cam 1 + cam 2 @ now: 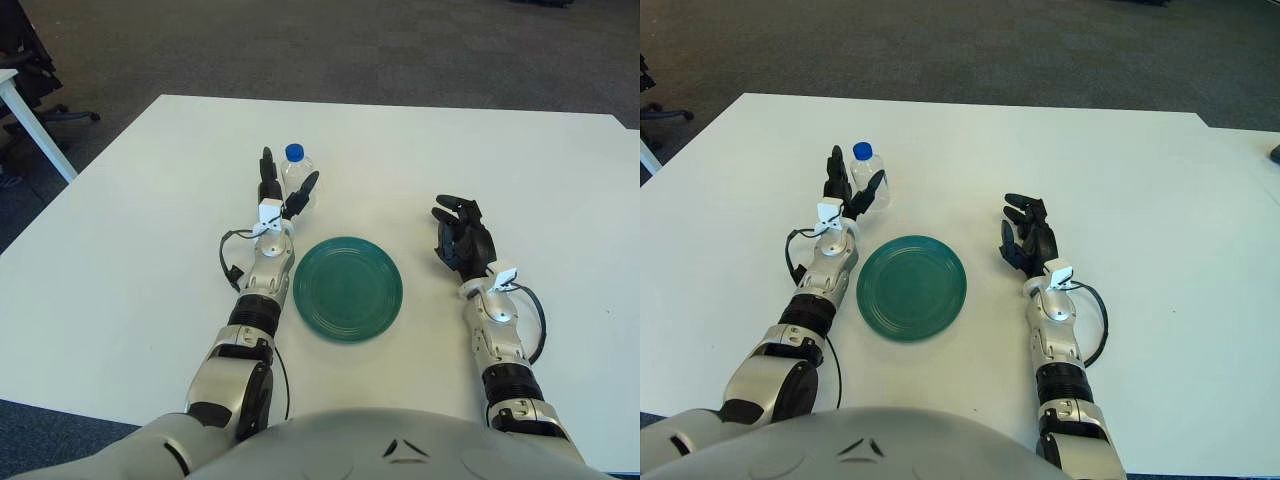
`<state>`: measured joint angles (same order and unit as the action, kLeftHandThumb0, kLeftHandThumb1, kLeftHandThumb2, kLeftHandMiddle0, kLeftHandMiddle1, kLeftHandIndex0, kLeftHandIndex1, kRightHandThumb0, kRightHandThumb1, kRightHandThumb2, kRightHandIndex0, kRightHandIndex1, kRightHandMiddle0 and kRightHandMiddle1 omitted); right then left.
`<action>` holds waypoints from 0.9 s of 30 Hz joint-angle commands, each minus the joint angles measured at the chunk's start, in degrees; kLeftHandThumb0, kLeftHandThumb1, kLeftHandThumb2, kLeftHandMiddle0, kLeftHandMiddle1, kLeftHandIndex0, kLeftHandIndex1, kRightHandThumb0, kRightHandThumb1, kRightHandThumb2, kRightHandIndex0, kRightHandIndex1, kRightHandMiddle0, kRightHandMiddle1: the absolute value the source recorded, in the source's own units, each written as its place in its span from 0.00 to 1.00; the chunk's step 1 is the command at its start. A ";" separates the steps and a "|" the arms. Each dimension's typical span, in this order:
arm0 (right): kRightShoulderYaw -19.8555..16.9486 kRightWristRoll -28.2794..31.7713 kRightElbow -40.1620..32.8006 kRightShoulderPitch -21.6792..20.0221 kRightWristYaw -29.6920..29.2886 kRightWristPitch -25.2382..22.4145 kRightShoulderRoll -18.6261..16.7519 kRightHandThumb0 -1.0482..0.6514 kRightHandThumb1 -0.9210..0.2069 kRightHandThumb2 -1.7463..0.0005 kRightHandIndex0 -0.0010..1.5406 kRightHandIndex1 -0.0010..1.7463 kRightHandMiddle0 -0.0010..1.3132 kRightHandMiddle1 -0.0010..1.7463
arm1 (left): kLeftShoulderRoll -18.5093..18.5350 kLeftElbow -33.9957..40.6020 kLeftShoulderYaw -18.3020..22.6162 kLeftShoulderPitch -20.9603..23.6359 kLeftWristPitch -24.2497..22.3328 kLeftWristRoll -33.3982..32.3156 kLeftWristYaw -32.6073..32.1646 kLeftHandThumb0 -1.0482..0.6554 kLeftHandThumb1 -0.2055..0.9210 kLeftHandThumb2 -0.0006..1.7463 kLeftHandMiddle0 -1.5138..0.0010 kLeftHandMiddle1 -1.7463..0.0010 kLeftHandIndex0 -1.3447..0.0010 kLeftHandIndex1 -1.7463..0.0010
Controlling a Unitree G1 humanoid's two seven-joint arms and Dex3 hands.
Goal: Put the bottle into the plate.
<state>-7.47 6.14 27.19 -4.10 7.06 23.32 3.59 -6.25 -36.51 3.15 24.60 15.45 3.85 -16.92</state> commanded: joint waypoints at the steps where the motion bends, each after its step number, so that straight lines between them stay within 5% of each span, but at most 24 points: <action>1: -0.47 0.75 4.19 3.32 0.36 -3.93 -0.18 0.37 0.16 0.57 0.31 0.46 0.04 0.65 | 0.10 -0.94 0.19 1.44 0.24 -0.09 -0.20 0.05 1.00 0.03 0.96 0.99 0.99 0.99; 27: 0.39 1.40 2.04 4.32 1.51 -4.41 -1.11 0.40 0.18 0.55 0.32 0.46 0.00 0.71 | 0.79 -9.45 -0.81 9.33 -5.49 2.54 -4.58 0.00 1.00 0.04 0.99 1.00 0.95 0.95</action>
<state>-7.36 7.51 26.60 -3.91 8.54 22.79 3.17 -6.18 -43.93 2.49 31.75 10.94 5.45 -20.60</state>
